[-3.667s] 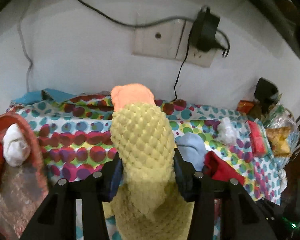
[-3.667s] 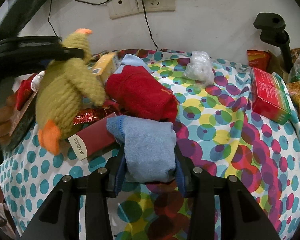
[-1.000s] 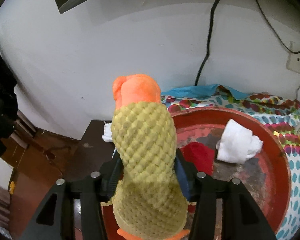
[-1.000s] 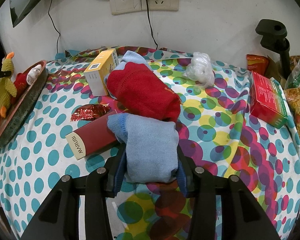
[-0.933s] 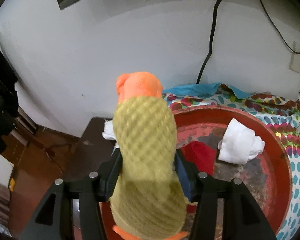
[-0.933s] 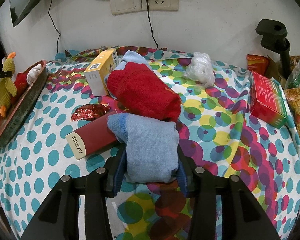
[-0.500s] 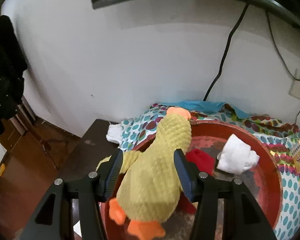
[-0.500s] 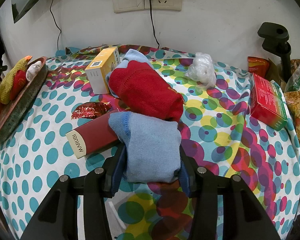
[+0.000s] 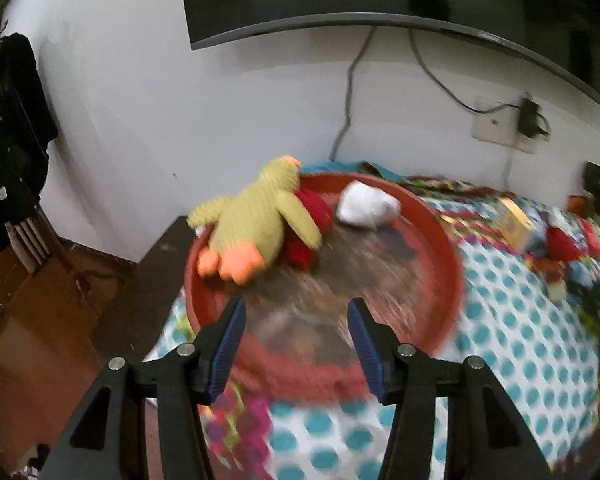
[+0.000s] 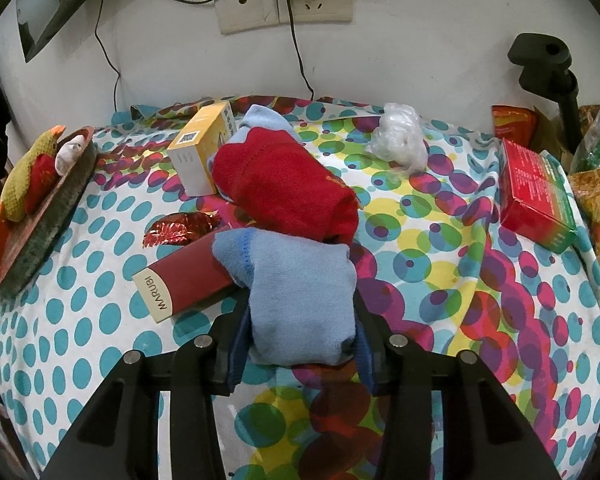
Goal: Organize objects
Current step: 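Grasp the blue sock with the right gripper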
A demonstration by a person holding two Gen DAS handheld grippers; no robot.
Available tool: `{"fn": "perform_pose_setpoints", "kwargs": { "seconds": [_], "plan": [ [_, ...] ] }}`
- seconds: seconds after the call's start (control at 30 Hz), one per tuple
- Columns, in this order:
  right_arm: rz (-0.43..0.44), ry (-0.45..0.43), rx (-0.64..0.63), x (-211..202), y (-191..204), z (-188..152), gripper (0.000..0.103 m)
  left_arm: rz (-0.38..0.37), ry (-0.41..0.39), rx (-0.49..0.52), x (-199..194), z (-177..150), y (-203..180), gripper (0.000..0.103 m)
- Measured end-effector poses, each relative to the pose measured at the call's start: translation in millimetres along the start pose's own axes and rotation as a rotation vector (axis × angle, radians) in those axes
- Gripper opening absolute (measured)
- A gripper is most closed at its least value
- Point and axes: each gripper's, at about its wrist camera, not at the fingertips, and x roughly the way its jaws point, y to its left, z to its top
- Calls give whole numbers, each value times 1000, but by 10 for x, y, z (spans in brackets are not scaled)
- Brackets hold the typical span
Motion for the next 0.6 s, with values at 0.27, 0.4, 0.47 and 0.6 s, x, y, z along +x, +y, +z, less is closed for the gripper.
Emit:
{"fn": "perform_pose_setpoints", "kwargs": {
  "seconds": [0.27, 0.4, 0.47, 0.6],
  "plan": [
    [-25, -45, 45, -104, -76, -6, 49, -80, -21, -52, -337, -384, -146, 54],
    [-43, -41, 16, -98, -13, -2, 40, -71, -61, -23, -420, -396, -205, 54],
    [-50, -37, 11, -88, -4, -2, 39, -114, -59, -35, -440, -404, -210, 55],
    [-66, -33, 6, -83, 2, 1, 39, -106, -38, -13, -442, -425, -236, 55]
  ]
}}
